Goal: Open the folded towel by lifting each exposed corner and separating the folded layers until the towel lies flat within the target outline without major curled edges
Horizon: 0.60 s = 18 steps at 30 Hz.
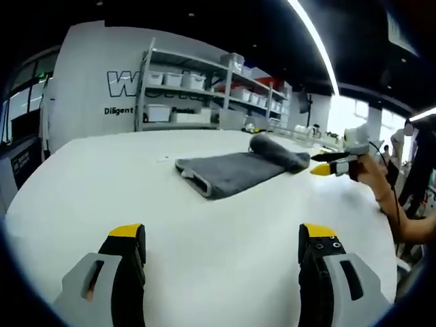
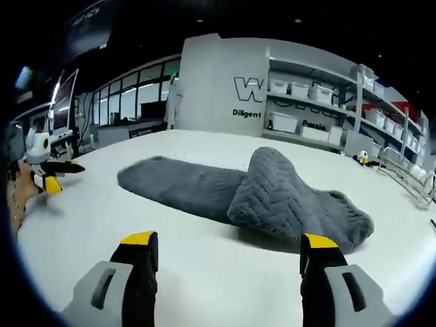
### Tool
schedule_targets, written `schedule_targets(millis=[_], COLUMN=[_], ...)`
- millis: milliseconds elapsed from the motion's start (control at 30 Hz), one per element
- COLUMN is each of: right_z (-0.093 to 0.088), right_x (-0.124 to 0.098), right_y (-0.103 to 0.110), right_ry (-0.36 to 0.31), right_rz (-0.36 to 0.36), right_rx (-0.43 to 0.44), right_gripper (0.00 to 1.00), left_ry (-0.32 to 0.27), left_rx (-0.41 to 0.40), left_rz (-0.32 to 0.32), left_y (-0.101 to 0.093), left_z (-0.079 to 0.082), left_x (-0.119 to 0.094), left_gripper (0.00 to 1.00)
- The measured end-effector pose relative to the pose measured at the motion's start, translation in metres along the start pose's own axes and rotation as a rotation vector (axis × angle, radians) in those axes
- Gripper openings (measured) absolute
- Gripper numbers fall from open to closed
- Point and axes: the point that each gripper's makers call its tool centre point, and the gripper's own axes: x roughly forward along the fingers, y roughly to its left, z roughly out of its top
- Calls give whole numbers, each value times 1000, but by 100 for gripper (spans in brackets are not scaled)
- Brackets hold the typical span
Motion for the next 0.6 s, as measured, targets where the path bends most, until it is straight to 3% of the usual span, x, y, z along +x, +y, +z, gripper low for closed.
schedule_targets(millis=[100, 367, 467, 600], right_z=[9, 17, 16, 18], right_x=[-2, -4, -4, -3], right_y=[7, 13, 12, 14], right_ry=[-52, -83, -79, -84], right_rz=[32, 61, 58, 70], right_rx=[29, 30, 34, 24], right_gripper=[85, 90, 94, 99], left_ry=[-29, -15, -18, -27], left_rx=[10, 5, -23, -21], left_rz=[-9, 4, -38, -40], left_y=[-3, 4, -2, -6], left_z=[7, 5, 3, 3], left_x=[1, 5, 11, 14], left_gripper=[90, 90, 90, 90])
